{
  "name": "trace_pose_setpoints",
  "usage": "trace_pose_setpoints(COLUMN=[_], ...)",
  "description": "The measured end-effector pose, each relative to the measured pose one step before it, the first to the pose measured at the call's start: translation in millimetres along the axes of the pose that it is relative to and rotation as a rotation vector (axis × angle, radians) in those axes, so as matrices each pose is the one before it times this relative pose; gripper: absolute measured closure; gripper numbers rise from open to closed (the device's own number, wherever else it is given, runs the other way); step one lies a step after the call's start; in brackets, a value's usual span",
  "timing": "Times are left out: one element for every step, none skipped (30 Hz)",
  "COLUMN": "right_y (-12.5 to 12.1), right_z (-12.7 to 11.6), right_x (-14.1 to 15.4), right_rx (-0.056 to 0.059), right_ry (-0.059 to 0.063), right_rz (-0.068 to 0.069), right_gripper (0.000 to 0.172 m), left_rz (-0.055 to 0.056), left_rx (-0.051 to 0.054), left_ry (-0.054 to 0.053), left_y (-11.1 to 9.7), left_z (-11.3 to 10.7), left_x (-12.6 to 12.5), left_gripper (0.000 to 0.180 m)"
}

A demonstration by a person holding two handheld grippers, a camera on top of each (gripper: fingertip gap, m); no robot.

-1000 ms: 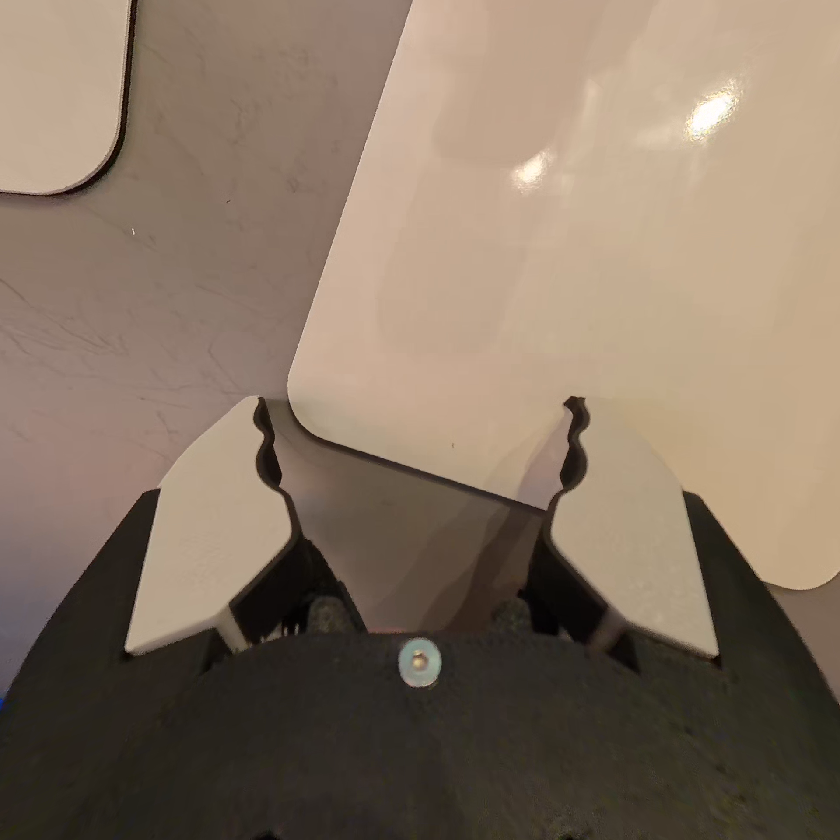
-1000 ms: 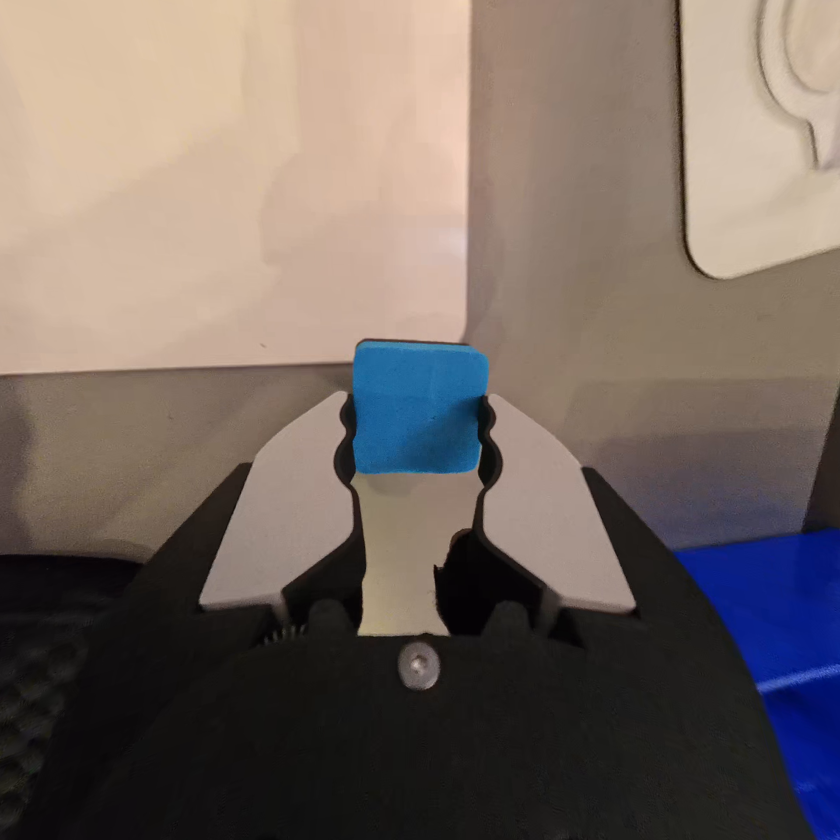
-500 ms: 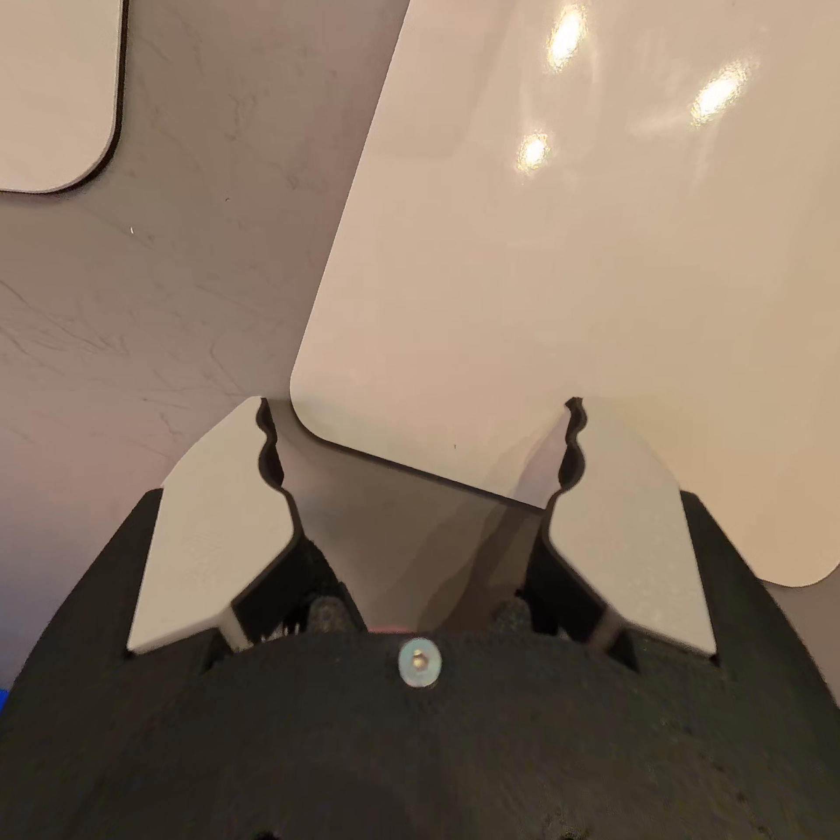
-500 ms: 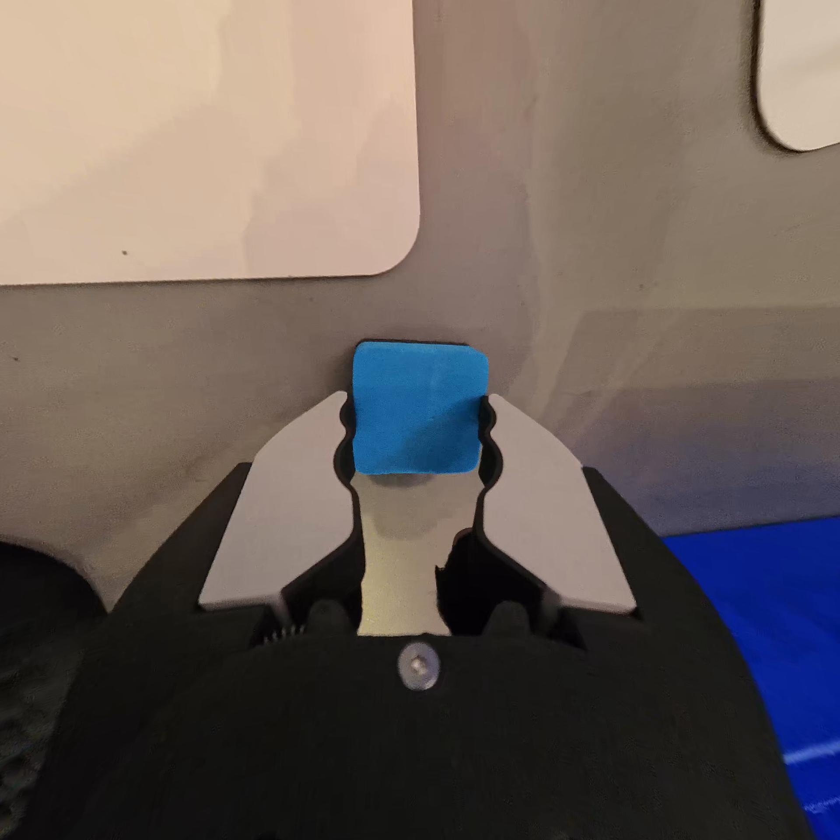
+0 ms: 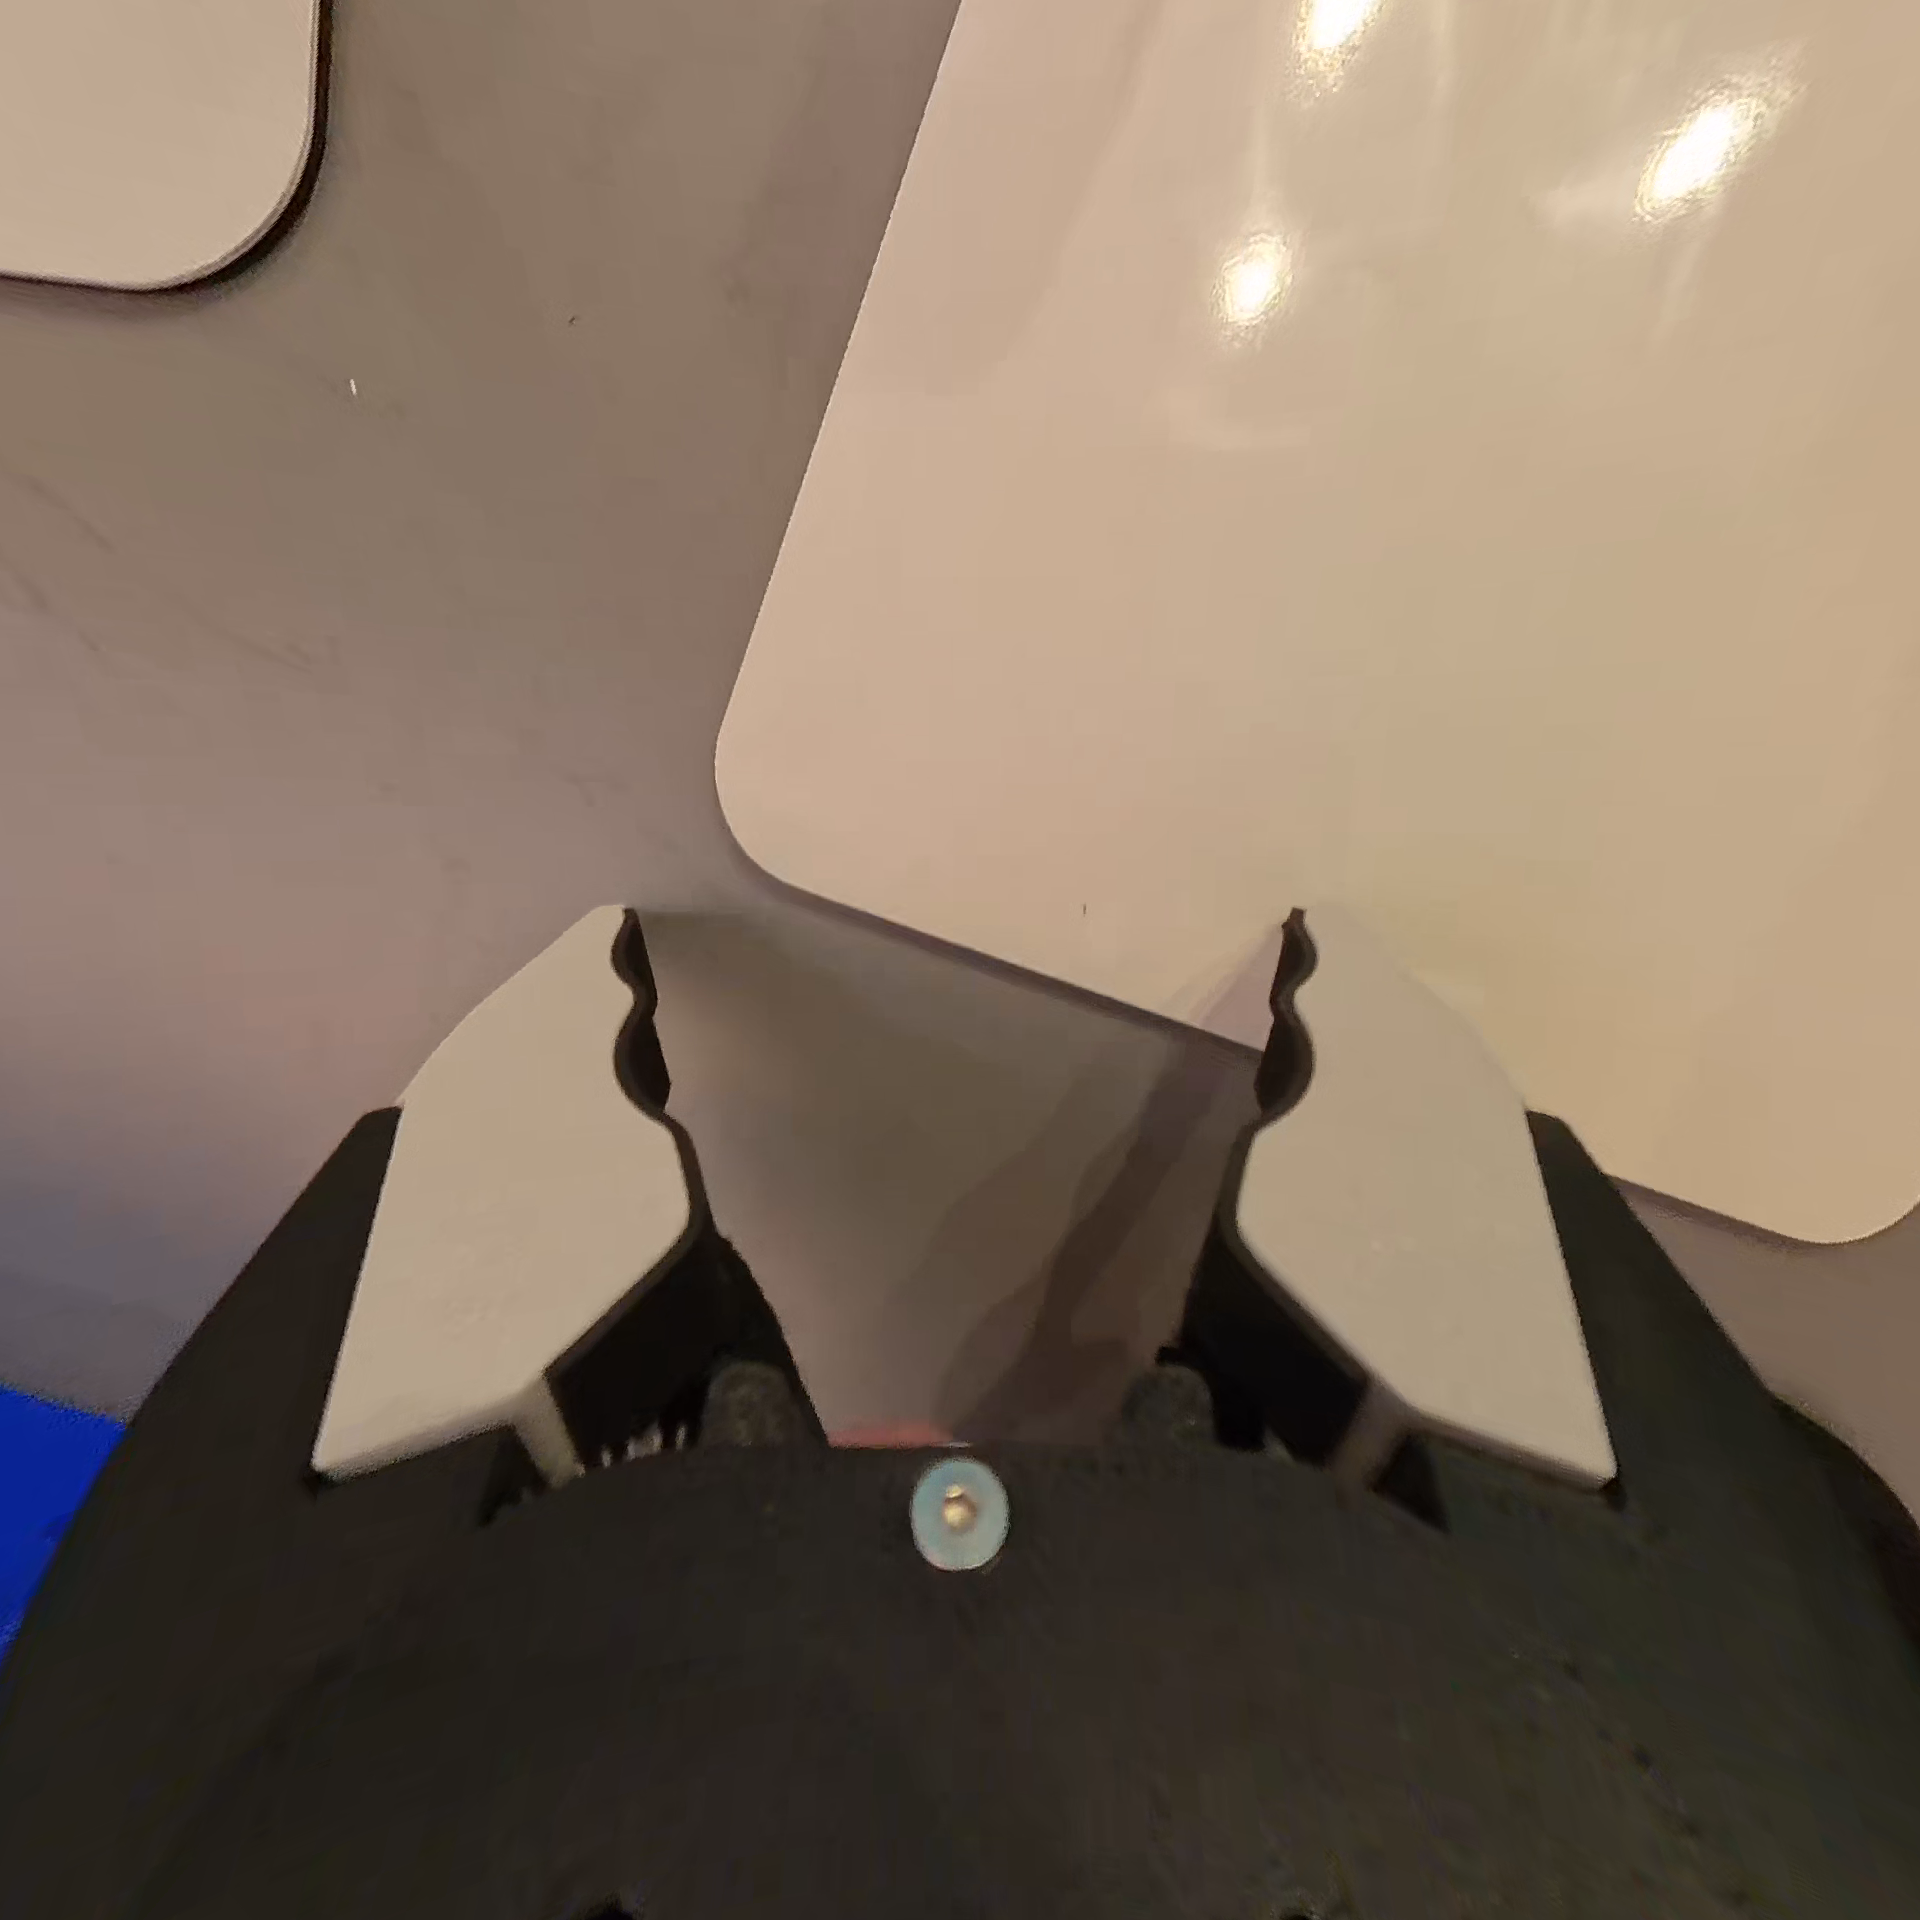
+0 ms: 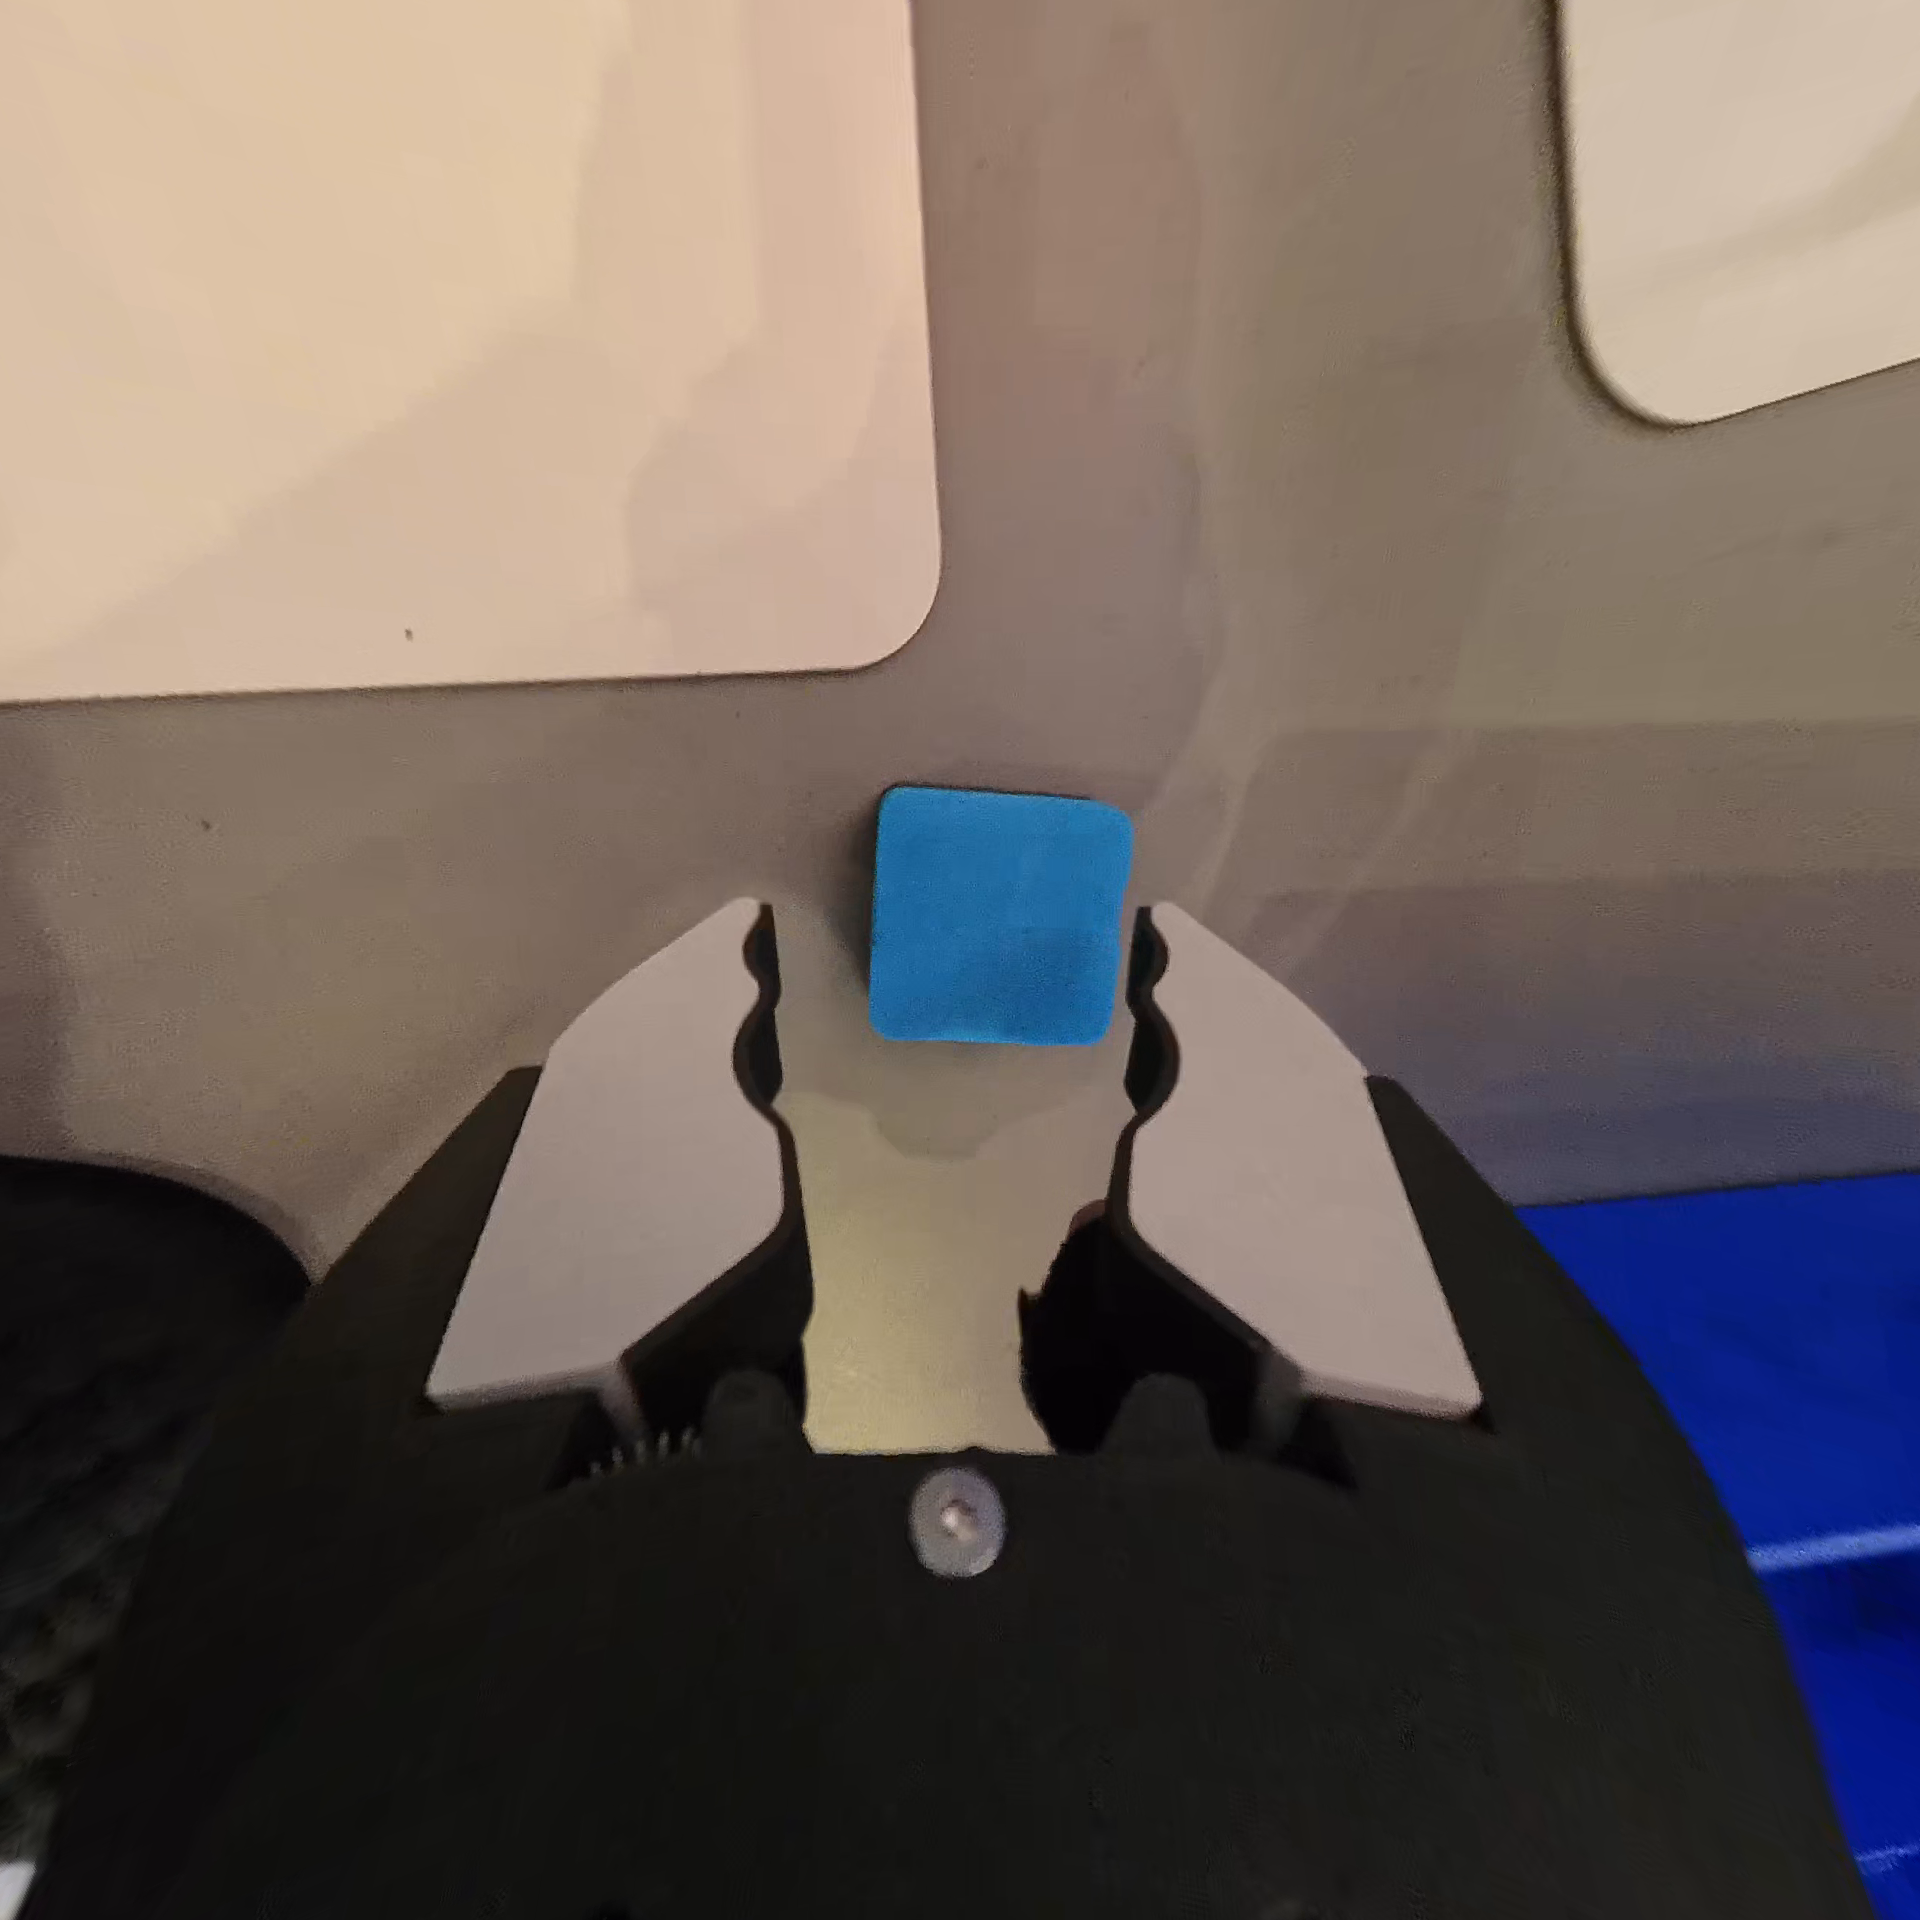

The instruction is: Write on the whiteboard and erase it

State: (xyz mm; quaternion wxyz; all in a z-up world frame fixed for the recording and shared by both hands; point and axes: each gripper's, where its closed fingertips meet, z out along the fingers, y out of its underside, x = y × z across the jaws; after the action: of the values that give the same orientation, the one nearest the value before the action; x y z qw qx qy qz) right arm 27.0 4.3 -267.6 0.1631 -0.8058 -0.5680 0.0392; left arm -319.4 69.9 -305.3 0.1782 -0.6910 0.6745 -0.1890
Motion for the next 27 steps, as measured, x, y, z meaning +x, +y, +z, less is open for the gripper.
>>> trace_pose_setpoints(right_y=[3.25, 1.21, 1.04, 1.24, 1.58, -0.19, -1.65, -0.4, -0.19, -1.42, -2.55, -1.71, -0.56, 0.19, -0.01, 0.42, 3.61, 5.0, 2.94, 0.39, 0.86, 1.91, 4.18, 8.17, 3.56, -0.93, 0.52], right_z=[4.28, 6.3, 6.02, 2.69, 0.28, 0.23, 0.36, -0.05, -1.0, -2.19, -2.69, -2.62, -2.57, -1.83, -0.17, 1.49, 1.25, -0.3, -1.28, -1.32, -0.75, -0.79, -1.43, -1.22, -2.11, -3.67, -4.25], right_x=[-2.1, -0.63, 0.67, 5.15, 0.14, -3.9, 0.93, 0.45, -0.21, 3.25, 3.2, 0.52, 1.96, 3.99, 0.51, -0.99, 0.58, 1.75, 1.39, 1.48, -1.53, -4.47, -2.78, -4.44, -5.11, -7.32, -8.32], right_rx=[-0.0237, -0.0092, -0.0054, -0.0072, -0.0139, -0.0021, 0.0079, 0.0009, 0.0008, 0.0122, 0.0197, 0.0133, 0.007, 0.0018, 0.0015, 0.0002, -0.0172, -0.0225, -0.003, 0.0183, 0.0205, 0.0141, -0.0003, -0.0333, 0.0004, 0.0316, 0.0139], right_ry=[-0.0131, -0.0066, -0.0022, 0.031, -0.0034, -0.027, 0.0099, 0.0025, -0.0036, 0.0196, 0.0167, -0.0036, 0.0064, 0.02, -0.003, -0.0085, 0.0095, 0.0215, 0.0237, 0.031, 0.0187, 0.0071, 0.022, 0.0068, 0.009, -0.0082, -0.0252], right_rz=[-0.0129, -0.0118, 0.0012, -0.0013, -0.0012, -0.0069, -0.012, 0.0002, 0.0036, -0.005, 0.0002, 0.0077, 0.004, -0.0002, 0.0029, 0.0005, -0.0021, 0.0055, 0.01, 0.0125, 0.0212, 0.0219, 0.0333, 0.0427, 0.0202, 0.016, 0.0299], right_gripper=[0.107, 0.106, 0.105, 0.101, 0.104, 0.113, 0.114, 0.113, 0.111, 0.11, 0.11, 0.11, 0.109, 0.11, 0.11, 0.112, 0.114, 0.117, 0.124, 0.132, 0.136, 0.135, 0.129, 0.122, 0.116, 0.111, 0.11], left_rz=[-0.0057, -0.005, -0.0009, -0.0005, -0.0037, -0.0039, -0.0028, -0.0046, -0.0064, -0.0047, -0.0036, -0.0061, -0.0088, -0.0081, -0.0055, -0.0041, -0.0051, -0.0068, -0.0056, -0.0032, -0.0024, -0.0031, -0.0034, -0.0035, -0.0027, 0.0, 0.0024], left_rx=[0.0022, 0.002, 0.0011, 0.0004, -0.0006, -0.0007, 0.0029, 0.0071, 0.0091, 0.0094, 0.0108, 0.0128, 0.0162, 0.0192, 0.0179, 0.0161, 0.0159, 0.0141, 0.0061, -0.0035, -0.0057, -0.0037, -0.0011, 0.002, 0.001, -0.0051, -0.0075], left_ry=[0.0002, 0.0034, 0.0001, -0.0035, -0.0016, -0.0018, -0.0053, -0.0036, 0.0001, -0.0027, -0.009, -0.0096, -0.0088, -0.0106, -0.0144, -0.0169, -0.0147, -0.0088, -0.0067, -0.0098, -0.008, -0.0016, 0.0011, 0.002, 0.0046, 0.0037, -0.0002], left_y=[1.55, 1.33, 1.32, 1.43, 1.53, 1.71, 1.25, 0.79, 0.28, 0.08, -0.51, -1.05, -1.76, -2.36, -2.28, -2.03, -1.62, -1.07, 0.33, 2.09, 2.4, 2.09, 1.41, 0.69, 0.22, 0.54, 0.26], left_z=[-0.67, -0.54, -0.86, -1.04, -1.12, -1.23, -1.56, -2.04, -2.47, -3.08, -3.72, -4.64, -5.35, -6.16, -6.53, -6.63, -6.12, -5.17, -3.91, -2.59, -1.59, -0.62, -0.15, 0.32, 1.1, 1.68, 1.7], left_x=[0.49, 1.25, 1.04, 0.33, 0.21, -0.12, -0.76, -0.84, -0.43, -0.82, -2.02, -2.36, -2.44, -2.82, -3.3, -3.65, -3.22, -2.38, -2.09, -2.32, -2.02, -0.83, -0.59, -0.5, -0.13, -0.36, -0.84], left_gripper=[0.069, 0.069, 0.07, 0.07, 0.071, 0.072, 0.072, 0.073, 0.073, 0.074, 0.074, 0.075, 0.075, 0.076, 0.076, 0.077, 0.077, 0.078, 0.078, 0.078, 0.078, 0.078, 0.078, 0.078, 0.079, 0.079, 0.078])
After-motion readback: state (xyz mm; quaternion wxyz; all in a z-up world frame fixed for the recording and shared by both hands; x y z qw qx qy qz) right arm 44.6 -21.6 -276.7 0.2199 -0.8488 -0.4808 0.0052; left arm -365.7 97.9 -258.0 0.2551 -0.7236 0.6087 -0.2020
